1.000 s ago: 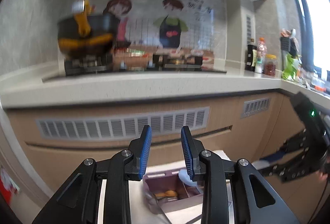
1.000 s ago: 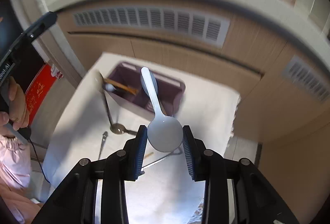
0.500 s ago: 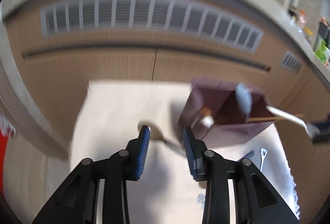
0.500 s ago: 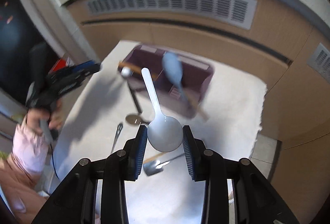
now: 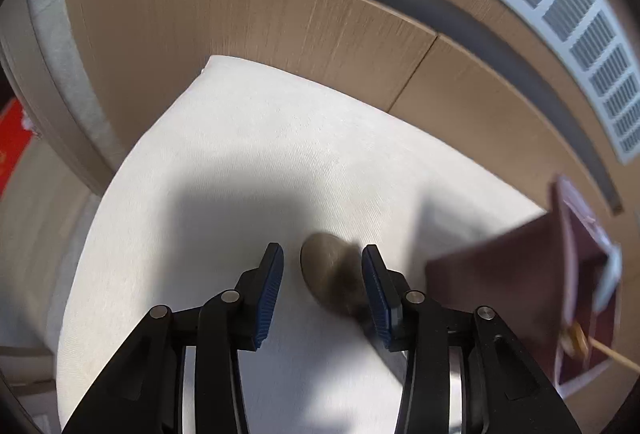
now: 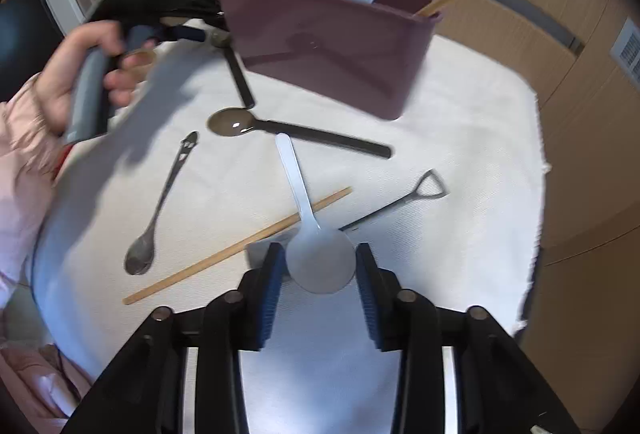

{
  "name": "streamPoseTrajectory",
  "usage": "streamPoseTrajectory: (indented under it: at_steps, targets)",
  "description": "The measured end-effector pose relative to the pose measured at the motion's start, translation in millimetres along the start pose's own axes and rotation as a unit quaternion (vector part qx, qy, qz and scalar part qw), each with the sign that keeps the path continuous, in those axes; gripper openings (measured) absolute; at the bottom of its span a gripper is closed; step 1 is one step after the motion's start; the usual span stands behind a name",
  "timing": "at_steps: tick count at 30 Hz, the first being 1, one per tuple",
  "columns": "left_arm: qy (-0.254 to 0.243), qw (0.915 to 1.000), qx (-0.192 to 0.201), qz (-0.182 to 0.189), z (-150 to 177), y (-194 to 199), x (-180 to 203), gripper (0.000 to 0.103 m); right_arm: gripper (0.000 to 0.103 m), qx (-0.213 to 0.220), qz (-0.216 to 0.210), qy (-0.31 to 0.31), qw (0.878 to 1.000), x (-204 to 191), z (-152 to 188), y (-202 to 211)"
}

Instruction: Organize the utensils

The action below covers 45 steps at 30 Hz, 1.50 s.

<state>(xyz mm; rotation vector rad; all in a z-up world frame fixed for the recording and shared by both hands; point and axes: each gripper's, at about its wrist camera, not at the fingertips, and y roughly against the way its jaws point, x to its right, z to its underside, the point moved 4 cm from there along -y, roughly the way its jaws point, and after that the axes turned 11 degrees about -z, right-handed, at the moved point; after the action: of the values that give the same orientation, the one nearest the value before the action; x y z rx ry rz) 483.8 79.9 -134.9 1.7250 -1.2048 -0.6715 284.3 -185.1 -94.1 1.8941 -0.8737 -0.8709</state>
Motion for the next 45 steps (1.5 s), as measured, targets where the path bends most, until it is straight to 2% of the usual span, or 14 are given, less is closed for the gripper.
streamPoseTrajectory:
  at_steps: [2,7,9,13,16,19,22,26,31,34,36,40,44,45]
  targets:
    - [-0.027,0.9992,0.009,-0.027,1.9,-4.3,7.2,0.047,0.086,0.013,-0.026,-0.009,1.0,2.0,2.5,0.9]
    - [-0.128,0.9894,0.045,-0.052,19.7,3.7,10.4,0.047,0.089,0.084,0.042,0.054,0.994,-1.7,-8.8,15.2]
    - [-0.178,0.981,0.059,-0.052,31.1,10.1,10.2,0.047,0.088,0.078,0.041,0.088,0.992,-6.3,-17.7,6.4]
    - [-0.266,0.9599,0.078,-0.039,52.6,25.6,3.5,0.047,0.035,0.015,-0.007,0.103,0.995,-6.1,-35.9,-33.4]
    - [-0.218,0.9739,0.061,-0.019,49.8,38.8,-20.0,0.047,0.035,-0.007,-0.002,0.101,0.995,2.2,-44.1,-56.9]
    - [-0.127,0.9915,0.024,0.004,46.6,55.2,-48.1,0.062,0.008,-0.017,0.001,0.112,0.994,-4.2,-42.4,-53.4]
    - [-0.057,0.9969,-0.039,0.037,53.5,53.2,-61.8,0.066,0.008,-0.01,0.006,0.105,0.994,-6.7,-36.3,-45.3]
    - [0.013,0.9875,-0.135,0.082,66.1,33.1,-53.1,0.066,0.008,0.019,-0.012,0.078,0.997,-5.7,-32.2,-29.6]
    - [0.042,0.9925,-0.112,0.027,47.9,26.8,-29.1,0.07,0.008,0.062,-0.003,0.062,0.996,-0.2,-29.5,-4.6]
    - [-0.038,0.9959,-0.071,-0.041,51.6,25.0,7.2,0.074,0.008,0.076,-0.003,0.053,0.996,3.1,-26.2,5.1]
    - [-0.109,0.9901,-0.023,-0.086,64.4,26.6,27.6,0.074,0.008,0.081,0.001,0.047,0.996,5.7,-24.6,8.2]
    - [-0.139,0.9879,0.037,-0.06,82.2,40.7,26.4,0.061,0.008,0.085,0.003,0.034,0.996,12.0,-15.3,13.3]
    - [-0.17,0.9817,0.074,-0.043,93.7,57.4,21.9,0.015,0.008,0.091,-0.002,0.026,0.995,11.6,-17.0,10.3]
    - [-0.169,0.9826,0.071,-0.029,95.1,61.0,20.7,0.011,0.008,0.096,-0.004,0.024,0.995,10.3,-17.8,11.7]
